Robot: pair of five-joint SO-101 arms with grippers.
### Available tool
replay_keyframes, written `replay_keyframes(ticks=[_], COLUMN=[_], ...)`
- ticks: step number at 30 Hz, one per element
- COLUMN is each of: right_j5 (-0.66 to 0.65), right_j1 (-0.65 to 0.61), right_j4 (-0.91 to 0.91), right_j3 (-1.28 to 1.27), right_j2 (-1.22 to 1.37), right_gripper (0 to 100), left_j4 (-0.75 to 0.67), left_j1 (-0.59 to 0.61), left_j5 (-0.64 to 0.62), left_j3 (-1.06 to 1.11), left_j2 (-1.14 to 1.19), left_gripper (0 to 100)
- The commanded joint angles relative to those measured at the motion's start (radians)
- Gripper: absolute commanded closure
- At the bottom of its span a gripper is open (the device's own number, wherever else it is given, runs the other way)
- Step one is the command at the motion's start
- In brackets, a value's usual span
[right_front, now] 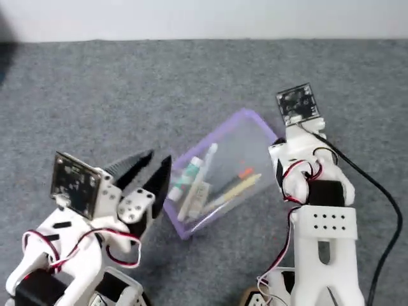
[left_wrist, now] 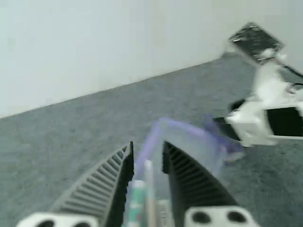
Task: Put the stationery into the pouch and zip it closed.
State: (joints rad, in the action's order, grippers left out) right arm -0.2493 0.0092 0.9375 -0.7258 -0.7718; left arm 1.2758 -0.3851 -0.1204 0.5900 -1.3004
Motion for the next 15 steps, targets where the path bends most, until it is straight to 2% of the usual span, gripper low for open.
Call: replay_keyframes(ticks=[1, 5, 11, 13, 15], right_j5=[0.147, 0.272, 0.356, 0.367, 0.367], right_j1=[0.007, 0.007, 0.007, 0.007, 0.007], right_j4=[0.12, 0.234, 0.395, 0.437, 0.46], right_j3=[0.133, 0.203, 0.233, 0.232, 0.232], right_j2=[-0.031, -0.031, -0.091, -0.143, -0.196], right_gripper=[72.4, 72.4, 73.0, 77.4, 86.0], left_j4=[-0.018, -0.006, 0.089, 0.149, 0.173], left_j1=[0.115, 0.193, 0.288, 0.319, 0.339], left_j5=[-0.003, -0.002, -0.006, -0.009, -0.009], left_j3=[0.002, 0.007, 0.036, 0.033, 0.042], left_j2=[-0.002, -0.003, -0.005, -0.008, -0.044], left_gripper=[85, 85, 84, 85, 85])
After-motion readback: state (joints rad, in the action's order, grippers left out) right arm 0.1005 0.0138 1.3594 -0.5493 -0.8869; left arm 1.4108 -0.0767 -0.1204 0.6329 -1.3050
